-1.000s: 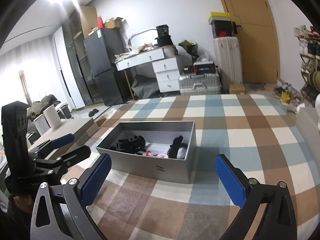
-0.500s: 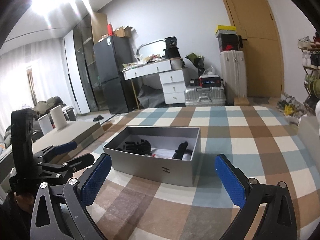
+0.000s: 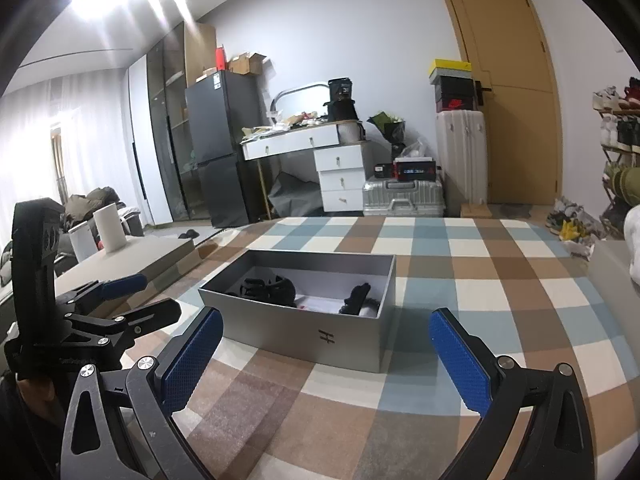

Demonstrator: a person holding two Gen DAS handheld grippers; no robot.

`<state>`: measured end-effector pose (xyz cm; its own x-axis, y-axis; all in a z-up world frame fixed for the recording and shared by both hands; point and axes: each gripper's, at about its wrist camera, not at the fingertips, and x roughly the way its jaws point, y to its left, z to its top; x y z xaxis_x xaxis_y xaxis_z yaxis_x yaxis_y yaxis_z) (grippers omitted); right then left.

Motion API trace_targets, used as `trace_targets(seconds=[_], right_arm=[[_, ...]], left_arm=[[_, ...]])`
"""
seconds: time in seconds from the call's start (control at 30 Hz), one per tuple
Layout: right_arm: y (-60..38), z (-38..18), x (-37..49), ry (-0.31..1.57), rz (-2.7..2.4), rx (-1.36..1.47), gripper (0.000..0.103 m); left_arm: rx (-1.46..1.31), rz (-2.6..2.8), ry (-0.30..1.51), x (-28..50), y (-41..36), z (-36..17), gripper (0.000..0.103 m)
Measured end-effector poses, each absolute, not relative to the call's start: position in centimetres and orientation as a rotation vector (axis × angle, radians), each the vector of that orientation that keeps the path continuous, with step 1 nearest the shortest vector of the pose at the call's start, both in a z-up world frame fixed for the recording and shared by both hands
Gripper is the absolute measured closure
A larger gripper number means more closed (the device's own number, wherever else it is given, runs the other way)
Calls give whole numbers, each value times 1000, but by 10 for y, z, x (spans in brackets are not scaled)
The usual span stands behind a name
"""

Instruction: Organize jewelry

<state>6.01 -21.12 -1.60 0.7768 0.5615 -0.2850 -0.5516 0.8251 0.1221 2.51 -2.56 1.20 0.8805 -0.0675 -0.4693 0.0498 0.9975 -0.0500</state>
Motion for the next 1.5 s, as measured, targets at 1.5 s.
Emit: trace_targets(seconds=[1.5], right_arm=[[-214, -18, 62, 329, 600, 36, 0]], left_arm=[[-43, -53, 501, 28, -24, 12, 1]])
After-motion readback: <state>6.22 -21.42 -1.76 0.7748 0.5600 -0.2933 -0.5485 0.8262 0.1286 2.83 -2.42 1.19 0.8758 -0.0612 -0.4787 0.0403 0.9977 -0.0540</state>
